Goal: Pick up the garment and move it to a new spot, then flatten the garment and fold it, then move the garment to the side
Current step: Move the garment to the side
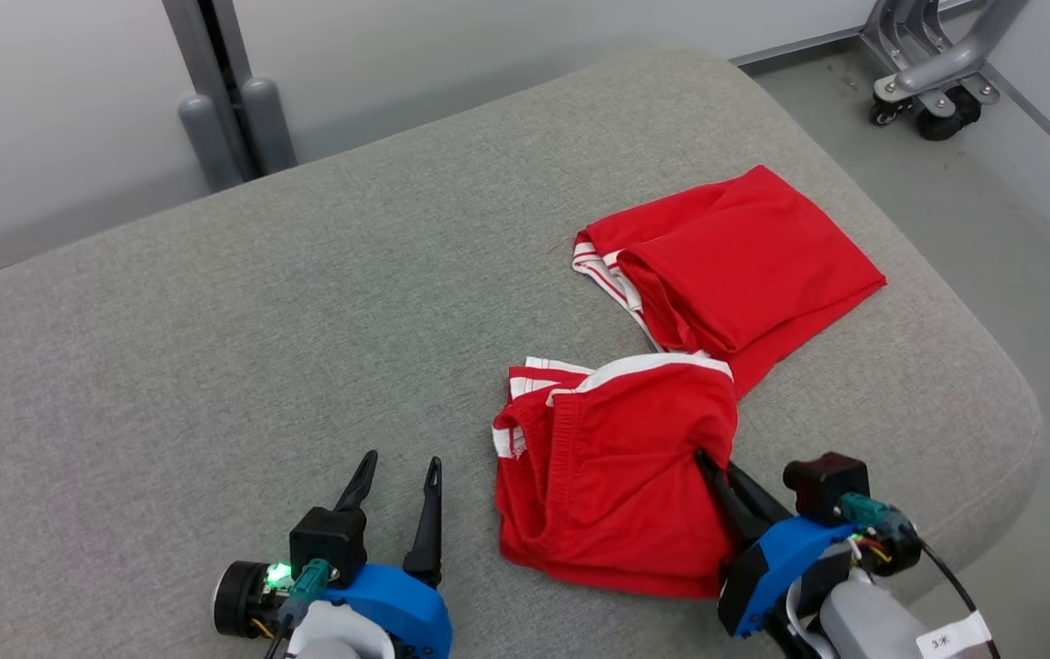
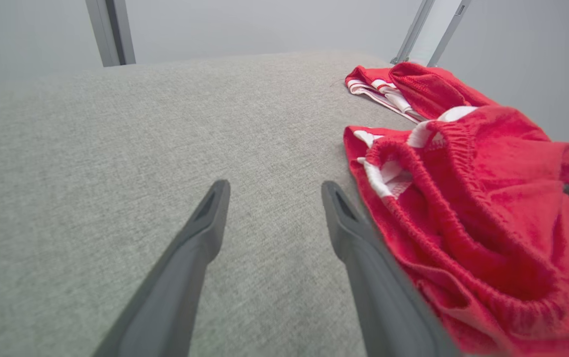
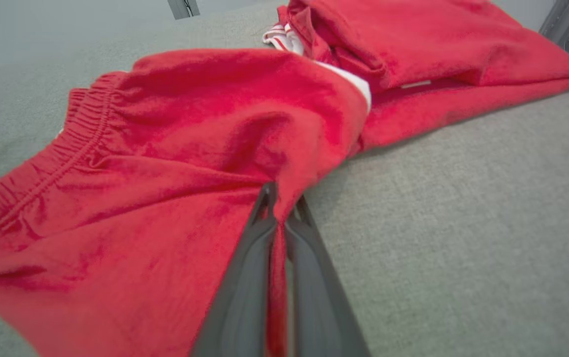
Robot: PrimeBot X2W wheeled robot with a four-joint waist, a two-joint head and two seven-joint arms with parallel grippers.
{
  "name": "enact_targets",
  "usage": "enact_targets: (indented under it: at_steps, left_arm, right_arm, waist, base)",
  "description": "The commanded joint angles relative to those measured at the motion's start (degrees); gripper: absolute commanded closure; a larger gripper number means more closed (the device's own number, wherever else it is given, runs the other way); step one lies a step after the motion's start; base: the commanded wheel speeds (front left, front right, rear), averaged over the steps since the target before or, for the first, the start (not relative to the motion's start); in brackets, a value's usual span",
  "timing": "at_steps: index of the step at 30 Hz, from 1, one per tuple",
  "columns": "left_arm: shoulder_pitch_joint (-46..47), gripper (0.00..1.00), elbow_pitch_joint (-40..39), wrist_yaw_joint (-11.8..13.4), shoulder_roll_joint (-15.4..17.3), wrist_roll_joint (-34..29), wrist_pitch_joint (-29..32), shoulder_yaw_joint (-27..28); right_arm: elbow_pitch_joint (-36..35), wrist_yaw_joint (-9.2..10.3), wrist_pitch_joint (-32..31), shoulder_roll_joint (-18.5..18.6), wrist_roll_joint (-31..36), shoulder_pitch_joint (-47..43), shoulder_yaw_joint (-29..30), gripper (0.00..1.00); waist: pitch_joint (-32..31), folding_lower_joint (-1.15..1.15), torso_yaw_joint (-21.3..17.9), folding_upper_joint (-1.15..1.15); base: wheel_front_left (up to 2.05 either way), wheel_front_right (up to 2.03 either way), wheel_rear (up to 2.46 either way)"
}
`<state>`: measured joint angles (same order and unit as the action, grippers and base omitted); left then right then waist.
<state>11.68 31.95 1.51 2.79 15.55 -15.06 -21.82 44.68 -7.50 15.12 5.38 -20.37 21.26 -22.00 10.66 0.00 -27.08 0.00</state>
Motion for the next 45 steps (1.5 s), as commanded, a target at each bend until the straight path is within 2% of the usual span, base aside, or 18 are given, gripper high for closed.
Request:
enact_targets:
  at_steps: [1, 5, 14, 23, 30, 31, 32, 33, 40, 45]
  left_arm:
    - [0.6, 0.00, 0.3, 0.3, 0.2, 0.0, -0.1, 0.0]
    - [0.6, 0.00, 0.9, 0.2, 0.1, -0.3, -0.1, 0.1]
    - [1.5, 0.00, 1.5, 0.0, 0.2, -1.0, -0.1, 0.2]
    - [1.8, 0.00, 2.0, 0.0, 0.5, -1.5, 0.0, 0.5]
    - [2.3, 0.00, 2.5, -0.1, 0.7, -2.1, 0.0, 0.5]
    - [2.4, 0.00, 2.5, 0.0, 0.7, -2.2, 0.0, 0.5]
    - [2.5, 0.00, 2.5, 0.0, 0.8, -2.2, 0.0, 0.6]
    - [2.7, 0.00, 2.6, 0.1, 0.8, -2.3, 0.0, 0.6]
    - [2.1, 0.00, 3.0, 0.7, 0.8, -2.3, 0.1, 1.7]
    - [1.5, 0.00, 1.6, 2.0, 0.7, -2.5, 0.0, 4.5]
  right_arm:
    - [-0.6, 0.02, 0.0, 0.8, 0.3, 1.6, -0.6, 1.00]
    - [-1.4, 0.03, 0.0, 3.8, 1.2, 6.2, -3.7, 1.00]
    - [3.9, 0.03, -1.1, 14.9, 1.3, 20.5, -8.7, 1.00]
    - [7.5, 0.03, -0.6, 20.4, -0.7, 28.8, -12.5, 1.00]
    - [15.8, 0.03, -2.3, 24.9, 1.0, 31.1, -14.3, 1.00]
    - [17.2, 0.03, -2.1, 25.3, 1.3, 31.5, -13.8, 0.91]
    - [18.8, 0.03, -2.0, 25.8, 1.3, 31.9, -13.1, 0.58]
    - [20.3, 0.04, -1.8, 25.8, 1.2, 31.9, -12.3, 0.00]
    - [25.2, 0.03, -0.1, 23.5, 3.5, 33.3, -5.1, 0.00]
    - [14.8, 0.03, 0.0, 19.6, 6.5, 28.9, 3.4, 0.00]
  waist:
    - [0.6, 0.00, 0.7, 0.00]
    - [1.7, 0.00, 2.1, 0.00]
    - [3.8, 0.00, 5.9, 0.00]
    - [5.4, 0.00, 8.8, 0.00]
    - [6.4, 0.00, 10.5, 0.00]
    - [6.5, 0.00, 10.7, 0.00]
    - [6.7, 0.00, 10.9, 0.00]
    - [6.8, 0.00, 11.1, 0.00]
    - [6.5, 0.00, 11.6, 0.00]
    - [5.8, 0.00, 11.6, 0.00]
  base:
    - [0.00, 0.00, 0.00]
    - [0.00, 0.00, 0.00]
    - [0.00, 0.00, 0.00]
    - [0.00, 0.00, 0.00]
    - [0.00, 0.00, 0.00]
    - [0.00, 0.00, 0.00]
    - [0.00, 0.00, 0.00]
    - [0.00, 0.00, 0.00]
    - [0.00, 0.00, 0.00]
    - [0.00, 0.00, 0.00]
